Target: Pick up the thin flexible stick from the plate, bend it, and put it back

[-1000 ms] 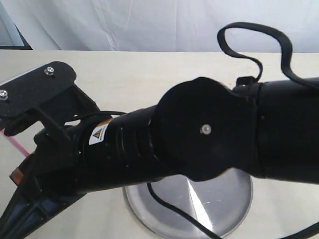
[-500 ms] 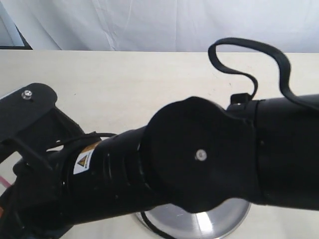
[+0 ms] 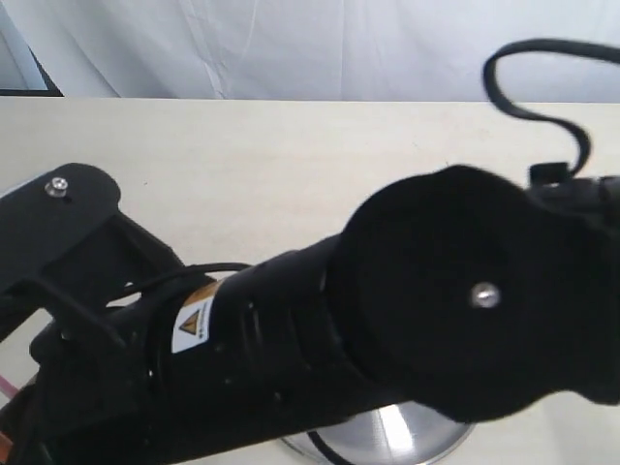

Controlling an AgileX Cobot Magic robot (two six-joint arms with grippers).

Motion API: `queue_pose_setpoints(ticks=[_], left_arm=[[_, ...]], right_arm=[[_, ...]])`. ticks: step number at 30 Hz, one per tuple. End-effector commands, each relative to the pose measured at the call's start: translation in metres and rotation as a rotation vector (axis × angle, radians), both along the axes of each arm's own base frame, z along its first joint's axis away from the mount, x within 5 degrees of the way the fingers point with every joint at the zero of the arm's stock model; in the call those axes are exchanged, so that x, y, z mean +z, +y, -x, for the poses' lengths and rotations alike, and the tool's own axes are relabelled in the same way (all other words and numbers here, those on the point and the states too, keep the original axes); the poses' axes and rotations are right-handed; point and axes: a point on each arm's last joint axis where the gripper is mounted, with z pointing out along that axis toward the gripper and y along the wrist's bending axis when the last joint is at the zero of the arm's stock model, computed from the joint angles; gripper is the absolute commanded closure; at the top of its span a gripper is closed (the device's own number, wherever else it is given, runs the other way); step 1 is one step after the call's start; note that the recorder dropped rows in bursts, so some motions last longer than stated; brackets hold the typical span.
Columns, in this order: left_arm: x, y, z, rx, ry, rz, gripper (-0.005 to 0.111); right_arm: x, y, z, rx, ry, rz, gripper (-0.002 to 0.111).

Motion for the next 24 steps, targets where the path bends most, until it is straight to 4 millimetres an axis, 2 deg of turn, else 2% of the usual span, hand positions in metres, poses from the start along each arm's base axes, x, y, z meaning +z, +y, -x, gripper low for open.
queue_pose_setpoints(ticks=[1,8,10,12,15,19,20,22,24], left_arm=[[-0.011,0.0,-0.003,0.027,-0.005,-0.096,0.106],[-0.005,0.001,-0.002,0.013,0.019,0.015,0.106],[-0.003,0.0,-0.001,-0.003,0.021,0.038,0.106],[-0.003,-0.001,0.0,-0.02,0.019,0.043,0.106],[-0.002,-0.002,0.002,-0.042,0.015,0.042,0.106],[-0.002,-0.003,0.003,-0.066,0.01,0.043,0.106],[-0.002,-0.003,0.004,-0.07,0.009,0.042,0.106],[-0.002,-0.004,0.004,-0.077,0.008,0.042,0.106],[-0.001,-0.004,0.005,-0.084,0.009,0.059,0.106]], right_arm=[[0.034,-0.011,0.005,-0.01,-0.064,-0.106,0.108],[0.012,0.001,0.001,-0.004,-0.021,-0.042,0.108],[0.005,0.006,-0.001,-0.025,0.015,-0.038,0.104],[-0.002,0.01,-0.005,-0.056,0.037,-0.039,0.095],[-0.009,0.015,-0.008,-0.092,0.062,-0.041,0.074],[-0.011,0.018,-0.012,-0.115,0.054,-0.046,0.053],[-0.009,0.018,-0.012,-0.118,0.05,-0.053,0.052],[-0.006,0.019,-0.013,-0.116,0.041,-0.061,0.058],[-0.006,0.019,-0.013,-0.116,0.037,-0.061,0.076]])
